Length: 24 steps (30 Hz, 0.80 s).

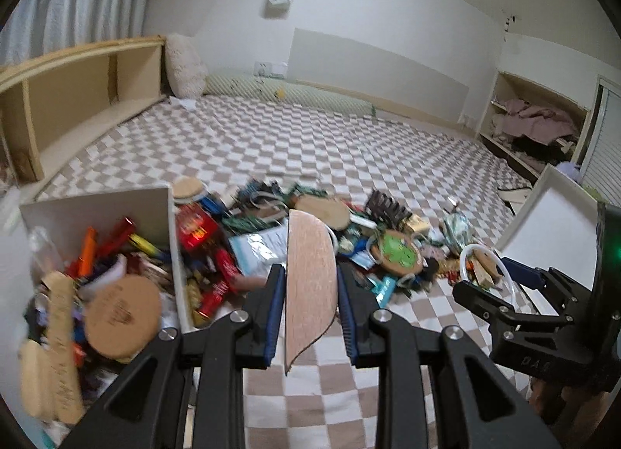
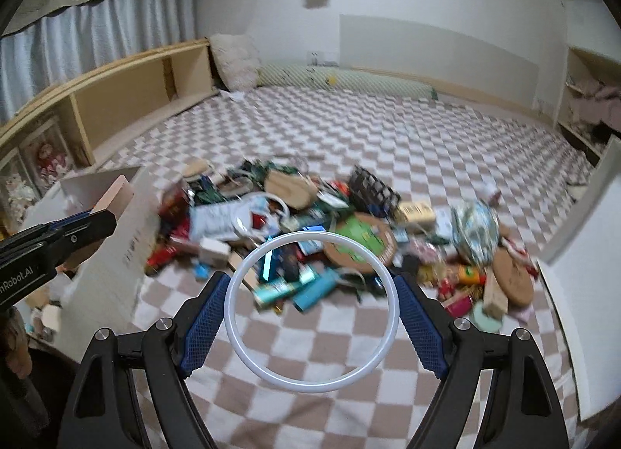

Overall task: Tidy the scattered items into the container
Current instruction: 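Carry the wooden piece and white ring toward the white box with both tools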

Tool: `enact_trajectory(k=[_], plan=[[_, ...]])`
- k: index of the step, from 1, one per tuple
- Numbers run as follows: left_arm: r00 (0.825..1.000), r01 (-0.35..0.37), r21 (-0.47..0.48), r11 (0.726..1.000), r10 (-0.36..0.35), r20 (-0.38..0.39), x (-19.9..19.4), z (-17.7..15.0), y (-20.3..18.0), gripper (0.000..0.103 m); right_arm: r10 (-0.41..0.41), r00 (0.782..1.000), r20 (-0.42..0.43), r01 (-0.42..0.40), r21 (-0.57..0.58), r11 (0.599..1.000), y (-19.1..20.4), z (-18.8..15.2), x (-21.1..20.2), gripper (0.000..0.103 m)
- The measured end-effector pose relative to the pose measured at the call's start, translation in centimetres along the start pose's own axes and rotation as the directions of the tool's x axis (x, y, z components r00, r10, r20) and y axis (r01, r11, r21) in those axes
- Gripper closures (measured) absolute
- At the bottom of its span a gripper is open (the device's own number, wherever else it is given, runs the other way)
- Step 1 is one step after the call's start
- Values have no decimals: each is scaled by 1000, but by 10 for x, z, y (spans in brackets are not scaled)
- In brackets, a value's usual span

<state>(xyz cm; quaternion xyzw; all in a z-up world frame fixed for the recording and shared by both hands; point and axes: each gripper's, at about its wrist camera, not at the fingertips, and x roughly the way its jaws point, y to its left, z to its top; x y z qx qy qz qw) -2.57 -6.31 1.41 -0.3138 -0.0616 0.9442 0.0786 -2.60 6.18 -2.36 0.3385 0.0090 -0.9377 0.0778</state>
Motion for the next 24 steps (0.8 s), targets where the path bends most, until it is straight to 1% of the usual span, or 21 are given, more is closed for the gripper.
enact_trajectory(k=[7,13,17,24], plan=[[997,-68,-2,998,68,36,-26,17,31,77,63,997,41,-61,-34,998,33,29,-8,18],[992,-126,-9,992,126,29,-43,21,60,77,130,990,48,-127,-56,990,63,45,-9,18],[985,-172,-21,985,173,22,-56,19,85,77,172,984,38,-168,-87,982,84,51,-5,18],[973,-229,-64,971,230,3,-72,17,128,77,228,974,6,-226,-111,968,120,55,6,18]])
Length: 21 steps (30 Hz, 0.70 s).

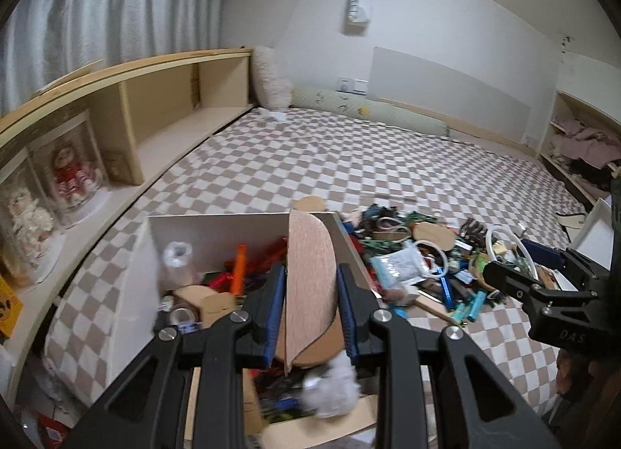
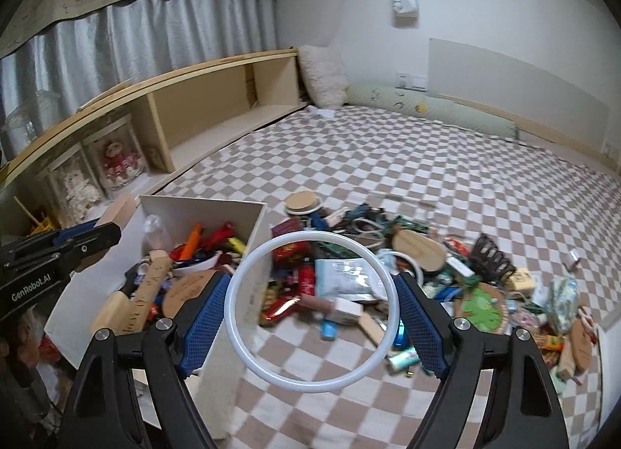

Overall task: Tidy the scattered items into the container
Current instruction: 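Carry the wooden piece and white ring toward the white box with both tools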

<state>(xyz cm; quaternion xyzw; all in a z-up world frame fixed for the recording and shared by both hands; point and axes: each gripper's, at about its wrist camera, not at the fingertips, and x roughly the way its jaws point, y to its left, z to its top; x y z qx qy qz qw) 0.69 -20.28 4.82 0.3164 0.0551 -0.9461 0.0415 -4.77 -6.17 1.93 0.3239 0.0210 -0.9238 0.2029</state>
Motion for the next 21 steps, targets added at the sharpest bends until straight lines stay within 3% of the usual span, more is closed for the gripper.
enact_trajectory(k=[21], plan=[[981,-157,-79,984,146,-128,42,-19,88,77,120,989,-85,-127,-75,989,74,19,59,18]])
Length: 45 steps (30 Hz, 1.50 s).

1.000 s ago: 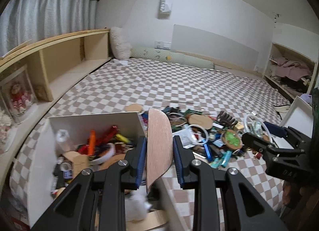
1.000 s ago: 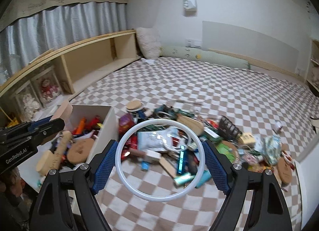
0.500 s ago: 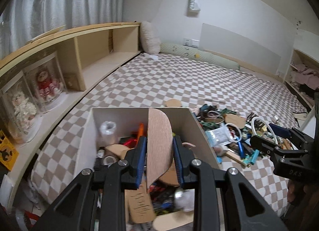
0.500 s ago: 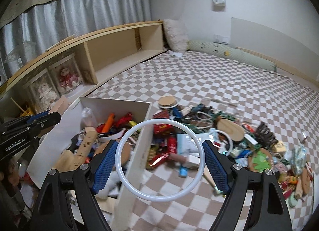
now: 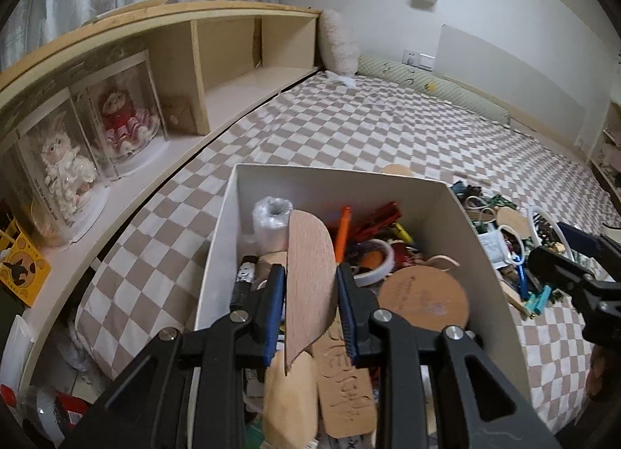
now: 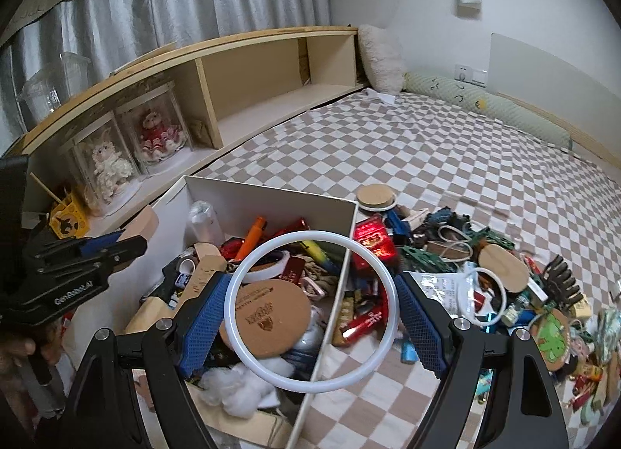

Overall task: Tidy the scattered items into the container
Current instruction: 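Carry the wooden piece and white ring toward the white box with both tools, then open the left tool and right tool to drop piece and ring into the box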

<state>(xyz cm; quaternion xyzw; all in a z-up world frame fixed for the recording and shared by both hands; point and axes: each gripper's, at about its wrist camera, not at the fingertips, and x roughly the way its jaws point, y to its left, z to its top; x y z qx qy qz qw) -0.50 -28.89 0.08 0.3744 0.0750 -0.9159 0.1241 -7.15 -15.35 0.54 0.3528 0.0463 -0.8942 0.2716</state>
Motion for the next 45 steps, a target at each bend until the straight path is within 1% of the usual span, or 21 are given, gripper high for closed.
enact_trajectory(k=[4,7,9,10,11,14,20,27,28,31,38,45], plan=[[1000,-6,-15,1000,6,-15,10,2,6,77,13,1000,-17,-13,-5,1000,6,3,13,18],[999,8,-47,999,-9,-38,18,0,11,76,25,999,-30,-25,-8,1000,9,6,22,18],[999,3,-67,998,-6,-50,22,-1,14,68,29,999,-42,-29,-14,999,12,7,28,18],[999,-2,-75,997,-2,-54,24,-2,15,59,29,998,-48,-30,-17,999,13,8,31,18],[998,-3,-83,997,-1,-56,25,-2,17,55,29,998,-54,-30,-21,999,14,9,34,18],[998,6,-92,996,-11,-57,27,-3,18,55,39,996,-76,-41,-28,999,17,14,46,18],[998,18,-76,997,-23,-67,30,-3,14,55,58,989,-137,-64,-36,997,24,23,74,18],[997,22,-91,996,-28,-74,32,-5,18,55,88,977,-194,-98,-42,994,27,22,97,18],[997,23,-92,995,-30,-75,32,-5,19,55,85,977,-196,-96,-47,994,27,21,99,18],[997,24,-92,995,-31,-76,32,-5,19,55,49,979,-195,-60,-47,997,23,18,102,0],[996,18,-95,995,-26,-81,31,-6,18,55,96,980,-174,-91,33,995,9,17,91,0],[995,6,-119,993,-17,-95,29,-9,21,55,101,982,-159,-95,43,995,8,21,81,0]])
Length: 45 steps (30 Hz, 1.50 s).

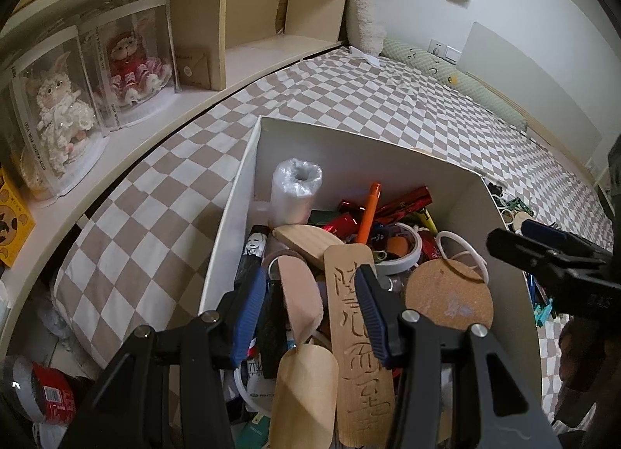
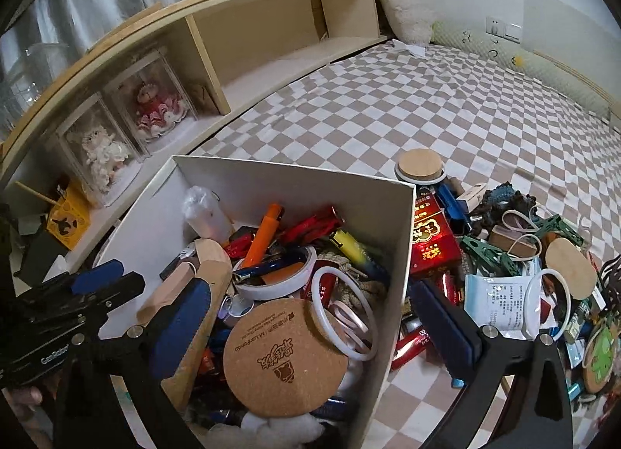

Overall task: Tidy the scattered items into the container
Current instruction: 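Open the left tool and right tool to drop piece and ring into the box, then withdraw both tools from the box back toward the pile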

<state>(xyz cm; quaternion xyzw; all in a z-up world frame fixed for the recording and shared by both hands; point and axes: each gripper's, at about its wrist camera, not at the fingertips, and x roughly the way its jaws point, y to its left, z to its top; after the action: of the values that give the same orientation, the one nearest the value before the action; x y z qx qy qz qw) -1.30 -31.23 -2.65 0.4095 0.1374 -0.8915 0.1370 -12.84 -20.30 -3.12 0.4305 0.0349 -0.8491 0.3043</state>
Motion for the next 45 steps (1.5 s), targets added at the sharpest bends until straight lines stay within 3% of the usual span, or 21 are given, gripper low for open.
enact_trajectory(k=[3,8,16,20,25,45], plan=[[1000,-3,2,1000,3,6,-4,-1,-2,55,2,1000,2,-2,-3,1000,0,-1,-3,0],[1000,-12,2,1000,12,23,-11,-1,-4,35,5,1000,11,-5,3,1000,-1,-5,-11,0],[999,-15,-13,1000,16,32,-22,0,-5,28,-2,1000,23,2,3,1000,-4,-11,-26,0],[998,-8,6,1000,8,62,-30,-2,-11,9,-15,999,43,15,-5,1000,-6,-15,-37,0],[996,-1,30,1000,-1,84,-40,-4,-22,1,-38,997,62,39,-13,999,-7,-21,-50,0],[993,31,125,992,-45,109,-59,-6,-86,0,-177,974,139,173,41,984,-55,-46,-108,0]])
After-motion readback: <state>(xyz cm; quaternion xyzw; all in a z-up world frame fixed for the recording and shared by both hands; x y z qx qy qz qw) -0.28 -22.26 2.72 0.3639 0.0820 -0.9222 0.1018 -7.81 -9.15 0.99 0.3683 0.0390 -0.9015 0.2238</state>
